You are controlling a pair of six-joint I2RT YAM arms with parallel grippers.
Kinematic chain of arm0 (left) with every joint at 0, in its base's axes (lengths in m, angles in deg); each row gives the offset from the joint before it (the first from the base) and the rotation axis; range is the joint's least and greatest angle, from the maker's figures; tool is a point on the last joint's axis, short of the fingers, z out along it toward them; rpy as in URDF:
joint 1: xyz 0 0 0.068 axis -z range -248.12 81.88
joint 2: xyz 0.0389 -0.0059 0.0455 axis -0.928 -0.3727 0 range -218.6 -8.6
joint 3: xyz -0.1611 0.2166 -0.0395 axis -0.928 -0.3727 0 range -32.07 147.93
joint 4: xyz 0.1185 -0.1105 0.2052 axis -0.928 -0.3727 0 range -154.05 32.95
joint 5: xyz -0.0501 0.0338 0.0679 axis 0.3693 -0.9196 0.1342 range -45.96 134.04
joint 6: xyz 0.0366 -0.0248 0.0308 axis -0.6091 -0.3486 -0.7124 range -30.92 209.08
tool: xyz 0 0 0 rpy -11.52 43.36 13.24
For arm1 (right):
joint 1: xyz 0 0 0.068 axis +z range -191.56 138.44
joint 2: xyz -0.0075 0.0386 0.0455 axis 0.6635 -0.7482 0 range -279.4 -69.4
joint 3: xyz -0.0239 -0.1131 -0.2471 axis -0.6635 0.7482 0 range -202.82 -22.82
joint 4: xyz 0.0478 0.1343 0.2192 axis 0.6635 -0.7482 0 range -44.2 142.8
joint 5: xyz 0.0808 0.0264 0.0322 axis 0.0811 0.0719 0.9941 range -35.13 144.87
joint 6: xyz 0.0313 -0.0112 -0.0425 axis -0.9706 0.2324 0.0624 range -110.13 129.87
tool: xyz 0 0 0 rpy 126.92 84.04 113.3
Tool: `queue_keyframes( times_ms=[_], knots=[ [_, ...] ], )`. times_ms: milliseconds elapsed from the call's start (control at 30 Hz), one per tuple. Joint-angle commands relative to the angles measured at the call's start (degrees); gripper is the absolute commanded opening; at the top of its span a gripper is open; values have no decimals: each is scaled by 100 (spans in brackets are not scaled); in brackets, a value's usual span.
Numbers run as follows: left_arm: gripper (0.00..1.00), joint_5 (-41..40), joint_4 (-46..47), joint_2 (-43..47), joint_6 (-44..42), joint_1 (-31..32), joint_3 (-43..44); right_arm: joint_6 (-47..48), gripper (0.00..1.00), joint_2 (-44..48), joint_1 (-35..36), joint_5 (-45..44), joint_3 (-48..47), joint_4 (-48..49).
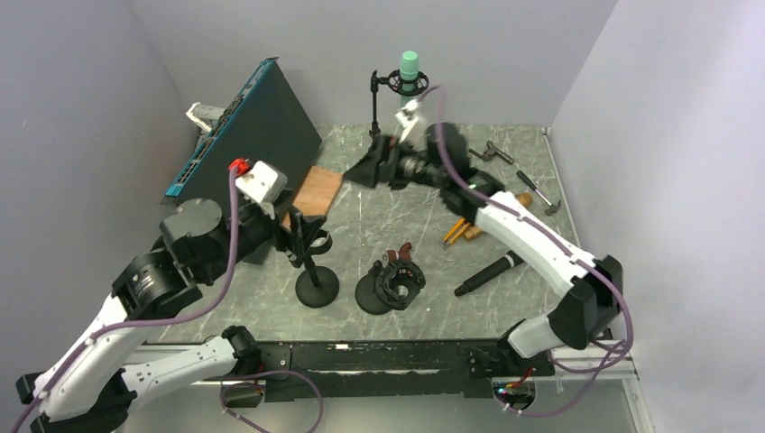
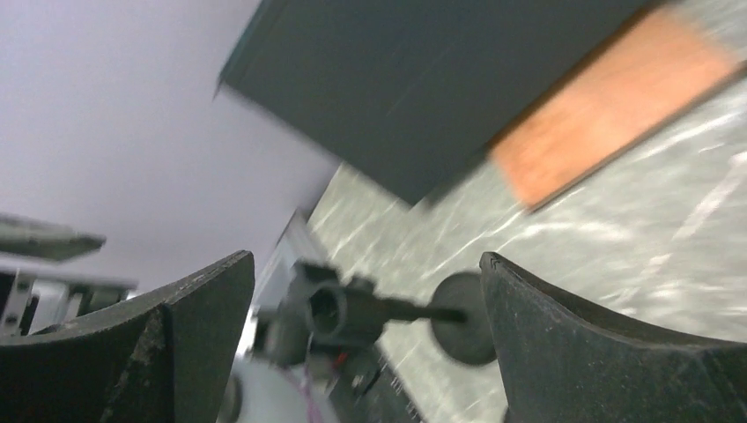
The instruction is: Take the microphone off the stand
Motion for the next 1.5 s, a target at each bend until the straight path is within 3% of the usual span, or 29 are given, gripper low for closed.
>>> queue_keyframes(
  times_ms=[0,133,200,367,533,767,800,833,867,1067,1467],
  knots=[
    [85,-2,438,-733,-696,-13,718,153,100,544,-1177,-849,-229,-68],
    [85,-43,671,-1410,-1277,-123,1259,153,100,245,-1990,-1154,-592,417],
    [86,314,818,-1703,-1361,-414,1463,89,100,-188,-2323,-1034,-1026,497],
    [80,2067,1137,-2400,-624,-1808,1979,100,100,-1377,-2787,-410,-2245,524],
    [80,3413,1741,-2925,664,-2953,2113,428,100,-2396,-2940,-126,-3418,141],
    [79,4944,2217,-3730,1847,-4045,2101,268,100,-3073,-3000,77,-3907,208],
    [81,5016,2235,-3801,1892,-4109,2096,220,100,-3160,-3009,104,-3959,213],
    [94,5050,2221,-3885,1862,-4127,2110,166,100,-3241,-3025,134,-4006,237],
    [99,5081,2190,-3949,1798,-4137,2132,106,100,-3314,-3035,159,-4049,263],
    [99,4814,1807,-4121,1400,-4180,2135,-369,98,-3732,-3083,307,-4339,521],
    [99,3613,1441,-3771,496,-4182,1604,-945,68,-3980,-3095,14,-4362,1023]
  ],
)
